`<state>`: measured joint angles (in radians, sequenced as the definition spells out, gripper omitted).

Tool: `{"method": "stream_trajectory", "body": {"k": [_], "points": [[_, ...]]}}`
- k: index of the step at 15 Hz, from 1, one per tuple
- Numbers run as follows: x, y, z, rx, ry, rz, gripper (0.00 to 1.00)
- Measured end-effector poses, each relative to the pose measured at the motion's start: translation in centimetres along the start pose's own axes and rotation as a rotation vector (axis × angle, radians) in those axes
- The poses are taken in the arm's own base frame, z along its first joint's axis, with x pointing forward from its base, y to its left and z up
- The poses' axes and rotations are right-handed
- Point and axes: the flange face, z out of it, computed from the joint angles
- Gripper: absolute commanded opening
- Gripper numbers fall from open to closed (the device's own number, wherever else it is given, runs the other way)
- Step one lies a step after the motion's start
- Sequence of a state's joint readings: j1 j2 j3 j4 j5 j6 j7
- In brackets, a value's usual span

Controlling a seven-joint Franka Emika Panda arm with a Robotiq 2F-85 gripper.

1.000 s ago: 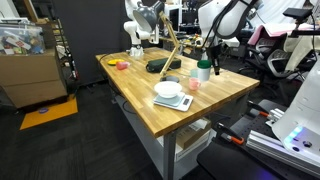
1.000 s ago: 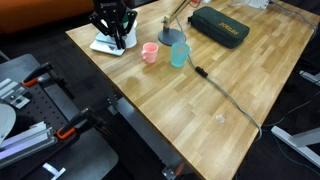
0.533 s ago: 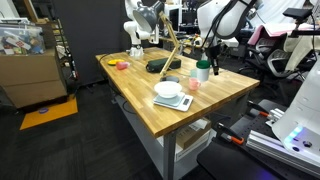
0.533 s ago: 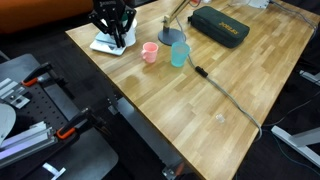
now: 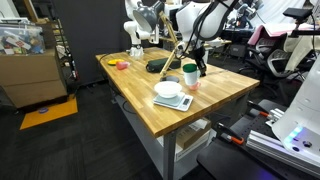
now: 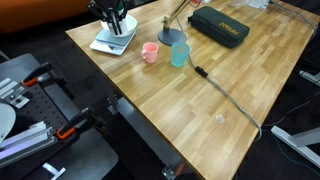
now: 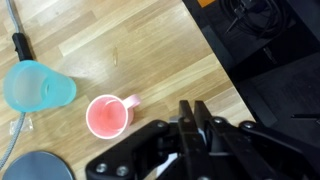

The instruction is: Pick up the white cup and pour its contents into the basin

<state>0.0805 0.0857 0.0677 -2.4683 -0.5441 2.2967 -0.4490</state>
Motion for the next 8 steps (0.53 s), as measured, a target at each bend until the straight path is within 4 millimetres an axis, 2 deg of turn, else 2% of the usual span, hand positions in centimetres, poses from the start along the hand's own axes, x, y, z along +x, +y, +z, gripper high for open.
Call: {"method": "stream_trajectory", "body": {"k": [2,3,4,8], "points": [[1.6,0.3,-0.1,-0.007,-0.032,-0.061,0.02],[2.3,0.5,-0.3,-0.015,-0.044,-0.084,0.09],[2.8,0.8,-0.5,-0.025,-0.049,-0.099,0.09],[3.1,1.1,-0.8,-0.030,-0.054,-0.114,0.09]]}}
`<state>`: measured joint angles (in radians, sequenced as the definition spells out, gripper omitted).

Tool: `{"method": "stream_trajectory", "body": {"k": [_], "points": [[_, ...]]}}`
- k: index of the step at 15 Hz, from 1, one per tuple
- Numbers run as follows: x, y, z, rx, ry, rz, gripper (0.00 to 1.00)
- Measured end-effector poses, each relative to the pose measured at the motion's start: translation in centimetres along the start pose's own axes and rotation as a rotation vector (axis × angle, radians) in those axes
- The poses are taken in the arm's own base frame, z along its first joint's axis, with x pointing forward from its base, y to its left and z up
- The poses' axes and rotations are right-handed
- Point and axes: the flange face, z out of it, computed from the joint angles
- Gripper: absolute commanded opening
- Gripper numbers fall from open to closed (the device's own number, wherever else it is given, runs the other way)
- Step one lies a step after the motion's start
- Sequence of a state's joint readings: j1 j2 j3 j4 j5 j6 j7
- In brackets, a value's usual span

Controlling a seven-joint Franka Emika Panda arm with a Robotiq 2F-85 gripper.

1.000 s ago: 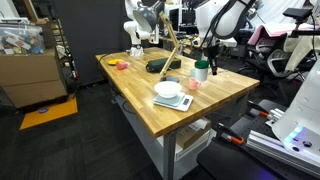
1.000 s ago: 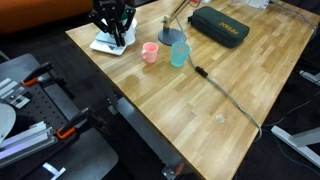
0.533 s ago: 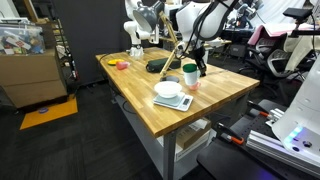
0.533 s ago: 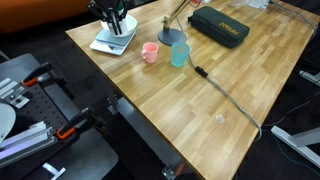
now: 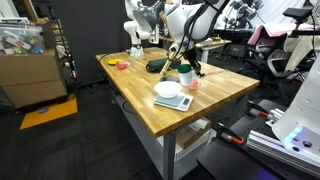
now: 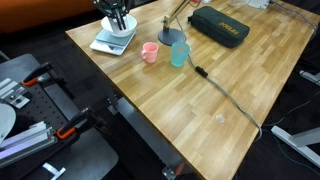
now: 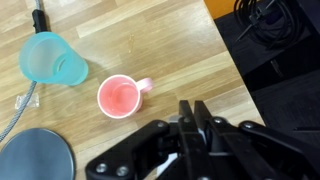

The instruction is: Pick up the white cup and pour its contents into the basin

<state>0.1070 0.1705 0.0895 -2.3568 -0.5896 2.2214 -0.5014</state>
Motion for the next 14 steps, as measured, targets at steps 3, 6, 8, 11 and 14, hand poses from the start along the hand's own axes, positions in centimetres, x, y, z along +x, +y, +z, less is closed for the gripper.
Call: {"method": "stream_trajectory", "body": {"k": [3,6,8,11,14], "points": [[-0.01,-0.01,0.01,0.000,-0.001,-0.001,0.09],[-0.01,-0.01,0.01,0.000,-0.001,-0.001,0.02],[0.00,-0.02,0.02,0.001,-0.001,-0.001,0.02],[0.06,-0.04,0.07,0.002,-0.004,-0.003,0.02],[0.24,0.28,-0.44,-0.016,-0.049,-0.026,0.02]]}}
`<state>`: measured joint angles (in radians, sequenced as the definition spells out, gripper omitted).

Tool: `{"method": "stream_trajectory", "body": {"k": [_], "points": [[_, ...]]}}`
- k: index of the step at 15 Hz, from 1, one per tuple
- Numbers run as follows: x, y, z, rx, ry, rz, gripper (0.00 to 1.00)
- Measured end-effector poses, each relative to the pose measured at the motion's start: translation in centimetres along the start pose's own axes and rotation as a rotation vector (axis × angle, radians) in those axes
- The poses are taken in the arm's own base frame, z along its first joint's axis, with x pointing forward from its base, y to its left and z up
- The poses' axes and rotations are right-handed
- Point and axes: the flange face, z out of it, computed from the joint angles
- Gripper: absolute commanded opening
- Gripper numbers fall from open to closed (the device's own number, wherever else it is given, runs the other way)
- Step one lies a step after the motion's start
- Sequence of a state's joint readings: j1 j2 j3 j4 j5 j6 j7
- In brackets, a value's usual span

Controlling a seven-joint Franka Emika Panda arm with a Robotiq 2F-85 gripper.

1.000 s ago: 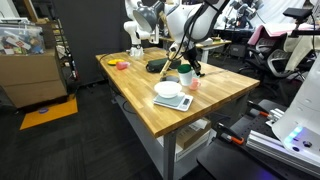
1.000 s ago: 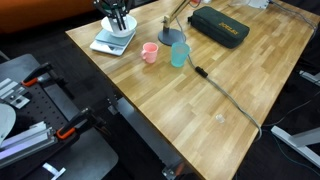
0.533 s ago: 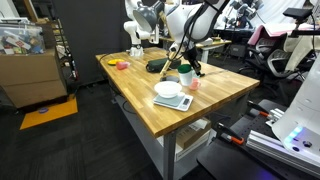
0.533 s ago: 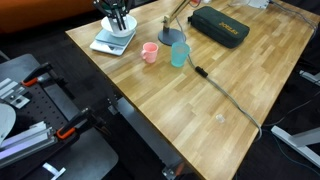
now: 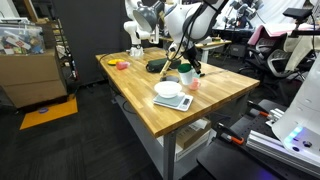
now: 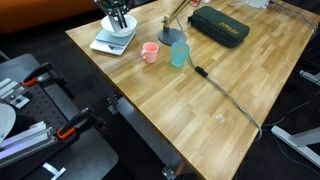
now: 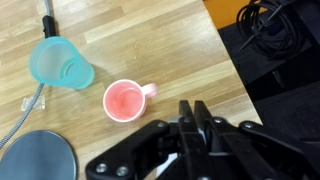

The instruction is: Pick up the white cup and pour its contents into the basin

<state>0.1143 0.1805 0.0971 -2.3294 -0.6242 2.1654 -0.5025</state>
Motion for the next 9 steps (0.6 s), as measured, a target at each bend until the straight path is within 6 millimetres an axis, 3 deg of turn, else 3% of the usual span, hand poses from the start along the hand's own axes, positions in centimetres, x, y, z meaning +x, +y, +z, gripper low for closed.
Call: {"method": "stream_trajectory", "body": {"k": [3,6,9], "points": [[0.9,0.5,-1.3,-0.036,-0.106,-0.058,0.02],[3.0,0.8,-2.8,-0.072,-0.177,-0.143,0.02],[5.1,1.3,-3.0,-0.094,-0.242,-0.223,0.02]]}}
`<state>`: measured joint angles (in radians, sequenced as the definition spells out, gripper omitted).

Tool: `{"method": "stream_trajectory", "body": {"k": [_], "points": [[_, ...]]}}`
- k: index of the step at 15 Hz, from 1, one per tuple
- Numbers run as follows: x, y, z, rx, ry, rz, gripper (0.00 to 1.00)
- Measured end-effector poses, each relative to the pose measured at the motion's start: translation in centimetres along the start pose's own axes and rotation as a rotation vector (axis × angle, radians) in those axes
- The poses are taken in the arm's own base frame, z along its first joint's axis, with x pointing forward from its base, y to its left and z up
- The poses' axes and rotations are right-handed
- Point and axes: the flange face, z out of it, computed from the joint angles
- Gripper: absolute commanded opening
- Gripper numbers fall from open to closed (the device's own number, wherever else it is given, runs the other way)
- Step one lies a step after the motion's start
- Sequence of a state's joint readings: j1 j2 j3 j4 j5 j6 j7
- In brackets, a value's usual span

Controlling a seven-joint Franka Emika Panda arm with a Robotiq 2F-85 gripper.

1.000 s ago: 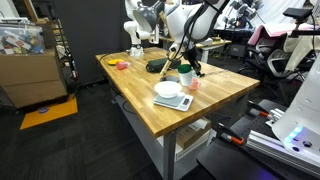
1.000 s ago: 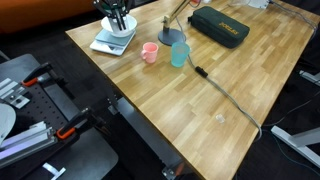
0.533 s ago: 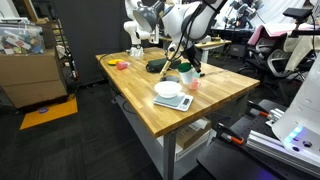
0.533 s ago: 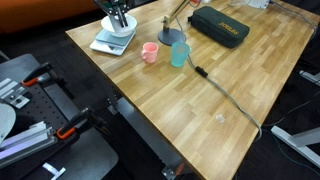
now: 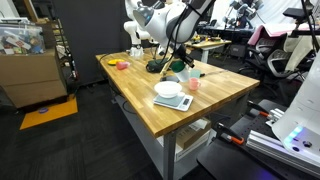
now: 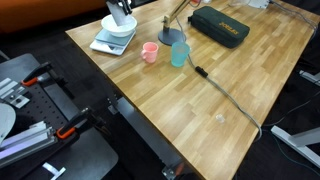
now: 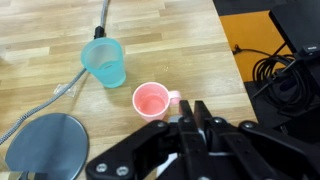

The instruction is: Pick up the white cup and pour its contents into the basin

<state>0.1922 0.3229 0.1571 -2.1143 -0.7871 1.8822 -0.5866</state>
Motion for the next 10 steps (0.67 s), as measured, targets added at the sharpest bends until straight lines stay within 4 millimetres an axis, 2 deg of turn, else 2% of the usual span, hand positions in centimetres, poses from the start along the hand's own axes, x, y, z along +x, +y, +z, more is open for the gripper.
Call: {"method": "stream_trajectory", "body": {"k": [4,10], "points": [[1.8,0.9,0.0,-0.012,-0.123,-0.089,0.02],[4.3,0.9,-1.8,0.003,-0.328,-0.132,0.02]]}}
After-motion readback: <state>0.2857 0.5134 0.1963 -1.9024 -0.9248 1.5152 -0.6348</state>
